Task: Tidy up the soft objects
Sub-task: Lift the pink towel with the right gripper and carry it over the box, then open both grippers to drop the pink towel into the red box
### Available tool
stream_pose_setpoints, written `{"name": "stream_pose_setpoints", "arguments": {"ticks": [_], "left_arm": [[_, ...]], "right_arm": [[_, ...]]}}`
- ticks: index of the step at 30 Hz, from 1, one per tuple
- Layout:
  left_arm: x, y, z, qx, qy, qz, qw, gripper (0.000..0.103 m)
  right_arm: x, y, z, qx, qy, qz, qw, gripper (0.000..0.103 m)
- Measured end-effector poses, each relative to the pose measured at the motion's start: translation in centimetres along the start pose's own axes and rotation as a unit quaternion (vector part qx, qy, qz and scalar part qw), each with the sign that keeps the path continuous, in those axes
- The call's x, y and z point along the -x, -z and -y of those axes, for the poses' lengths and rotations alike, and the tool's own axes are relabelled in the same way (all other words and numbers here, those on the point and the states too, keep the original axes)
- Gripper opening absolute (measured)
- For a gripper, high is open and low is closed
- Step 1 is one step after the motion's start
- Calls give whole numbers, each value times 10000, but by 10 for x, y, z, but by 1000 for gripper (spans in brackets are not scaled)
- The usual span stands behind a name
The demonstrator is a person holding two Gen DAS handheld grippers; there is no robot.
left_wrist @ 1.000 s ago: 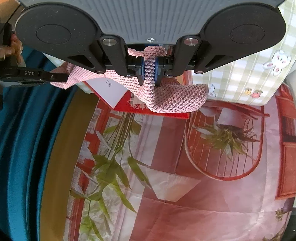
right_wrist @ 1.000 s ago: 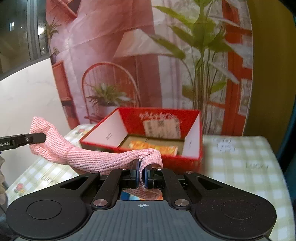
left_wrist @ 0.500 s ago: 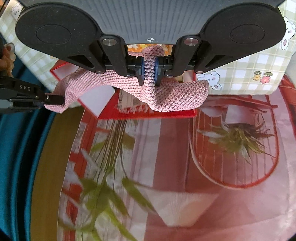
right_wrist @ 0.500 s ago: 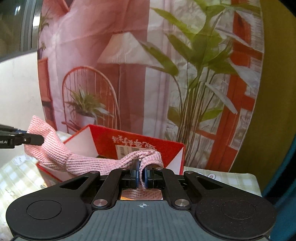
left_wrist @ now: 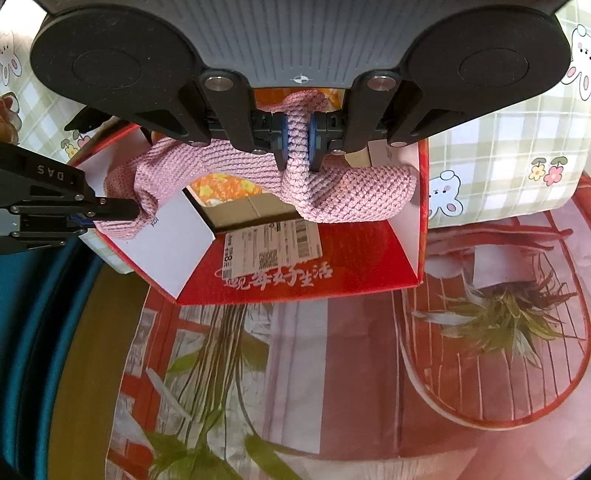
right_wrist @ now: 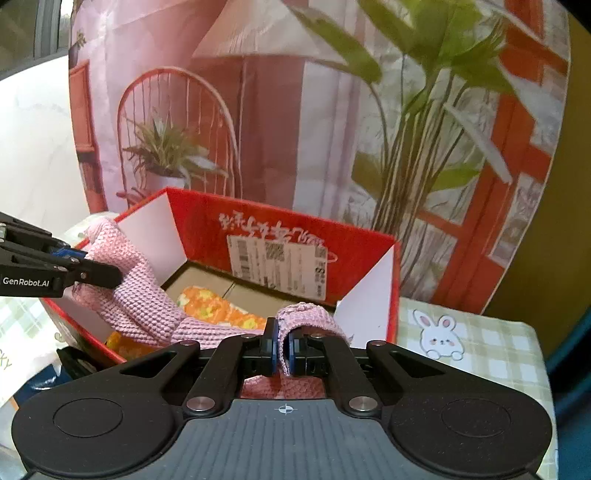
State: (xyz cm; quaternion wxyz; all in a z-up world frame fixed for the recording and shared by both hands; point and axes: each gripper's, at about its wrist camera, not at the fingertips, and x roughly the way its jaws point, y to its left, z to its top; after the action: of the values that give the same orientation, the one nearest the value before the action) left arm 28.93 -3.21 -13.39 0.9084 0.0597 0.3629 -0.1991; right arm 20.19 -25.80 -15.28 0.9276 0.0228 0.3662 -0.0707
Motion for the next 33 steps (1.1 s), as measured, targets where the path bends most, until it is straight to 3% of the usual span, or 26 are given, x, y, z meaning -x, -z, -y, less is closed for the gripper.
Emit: {"name": "stream_pose_setpoints", "arguments": {"ticks": [5,8,13,17,20,23,24,27,33], "left_arm": [[-4,-1,1,-17,51,-70,10000,14],[-3,-1,2,-15,16,-68,10000,16],[8,-1,5,-64,6,98,9999,47],[23,-3,6,15,-34,312,9995,68],[34,-2,7,57,-92,431,9990,83],[45,-1,9,47,-150,527,9985,97],[48,0,10,61,-206,529,9984,99],[55,1,11,129,-392,497,9979,99],[71,5,9,210,-507,523,9971,101]], "right_arm": [[-7,2,0,-30,80,-91,9999,6],[-6,3,0,-26,144,-91,9999,12],[2,4,-2,24,170,42,9998,24],[11,3,-2,-7,173,197,9997,47],[19,4,-3,-14,151,273,9995,58],[30,7,-4,-96,167,413,9990,77],[33,9,-4,-157,189,470,9986,87],[43,14,-5,-405,256,682,9965,103],[56,19,-12,-559,334,735,9952,103]]}}
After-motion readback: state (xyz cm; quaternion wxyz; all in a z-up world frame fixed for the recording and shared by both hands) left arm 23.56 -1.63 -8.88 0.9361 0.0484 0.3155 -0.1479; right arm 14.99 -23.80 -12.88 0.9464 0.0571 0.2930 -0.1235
